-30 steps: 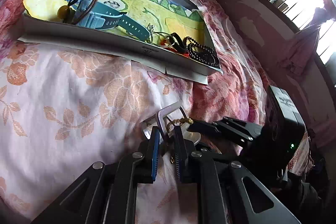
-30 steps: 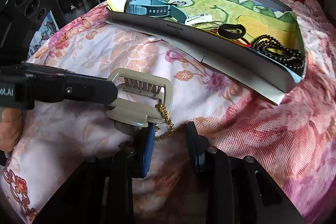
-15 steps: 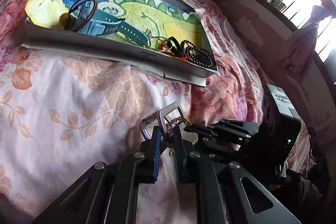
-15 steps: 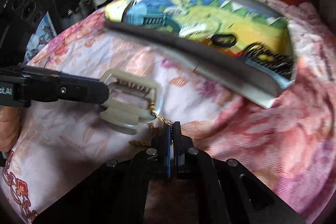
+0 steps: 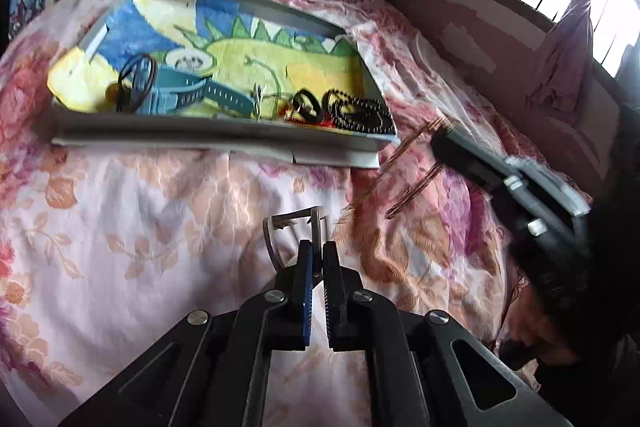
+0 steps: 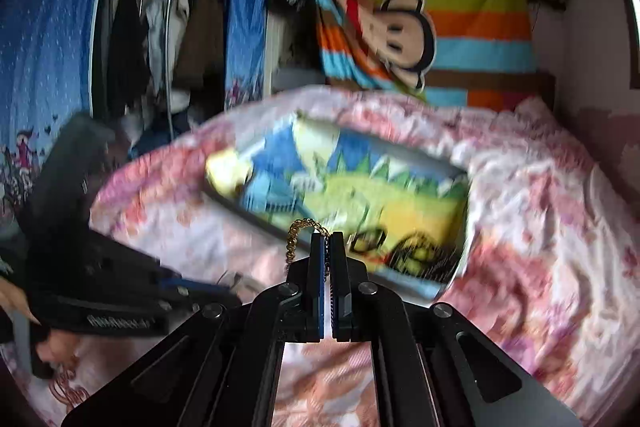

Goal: Organize jewelry
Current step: 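Carry the comb clip with the left gripper while the right carries the chain into the tray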

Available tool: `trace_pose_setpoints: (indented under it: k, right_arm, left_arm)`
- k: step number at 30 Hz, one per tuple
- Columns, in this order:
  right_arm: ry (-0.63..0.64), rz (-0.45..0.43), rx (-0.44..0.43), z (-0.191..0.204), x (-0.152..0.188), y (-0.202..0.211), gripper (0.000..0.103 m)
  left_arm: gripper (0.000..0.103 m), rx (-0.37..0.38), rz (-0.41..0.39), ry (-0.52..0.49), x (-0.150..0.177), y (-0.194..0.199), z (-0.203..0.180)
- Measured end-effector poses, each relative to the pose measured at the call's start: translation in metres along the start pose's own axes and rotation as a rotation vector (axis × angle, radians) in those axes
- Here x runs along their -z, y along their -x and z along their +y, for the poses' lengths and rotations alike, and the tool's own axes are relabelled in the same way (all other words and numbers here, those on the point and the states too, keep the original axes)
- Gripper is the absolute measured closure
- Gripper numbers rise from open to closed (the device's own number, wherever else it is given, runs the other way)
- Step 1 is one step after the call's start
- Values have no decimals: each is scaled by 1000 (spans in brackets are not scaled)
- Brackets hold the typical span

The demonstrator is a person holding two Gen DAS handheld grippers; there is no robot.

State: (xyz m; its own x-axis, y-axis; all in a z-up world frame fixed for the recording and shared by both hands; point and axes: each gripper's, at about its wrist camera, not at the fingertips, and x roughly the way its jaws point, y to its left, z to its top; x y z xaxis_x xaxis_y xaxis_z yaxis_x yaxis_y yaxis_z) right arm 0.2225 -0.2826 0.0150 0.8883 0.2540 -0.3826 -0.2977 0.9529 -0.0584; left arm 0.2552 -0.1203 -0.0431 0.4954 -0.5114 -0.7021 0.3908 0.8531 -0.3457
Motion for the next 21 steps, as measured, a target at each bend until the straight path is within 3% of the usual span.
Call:
trace_pose_setpoints:
  k: [5, 12, 15, 21]
  right_arm:
    - [-44, -51, 22, -26, -19, -1, 101]
    - [-117, -15, 55, -63, -27, -58, 101]
    - [-145, 2, 60, -77, -25, -80, 101]
    - [-231, 43, 32, -101, -6, -121, 101]
  left_arm:
    - [99, -43, -67, -32, -14, 11, -8]
    - [99, -63, -191, -62, -67, 24, -20]
    - [99, -90, -250, -79, -96, 14, -23]
    - [99, -122, -268, -43, -128, -29, -16]
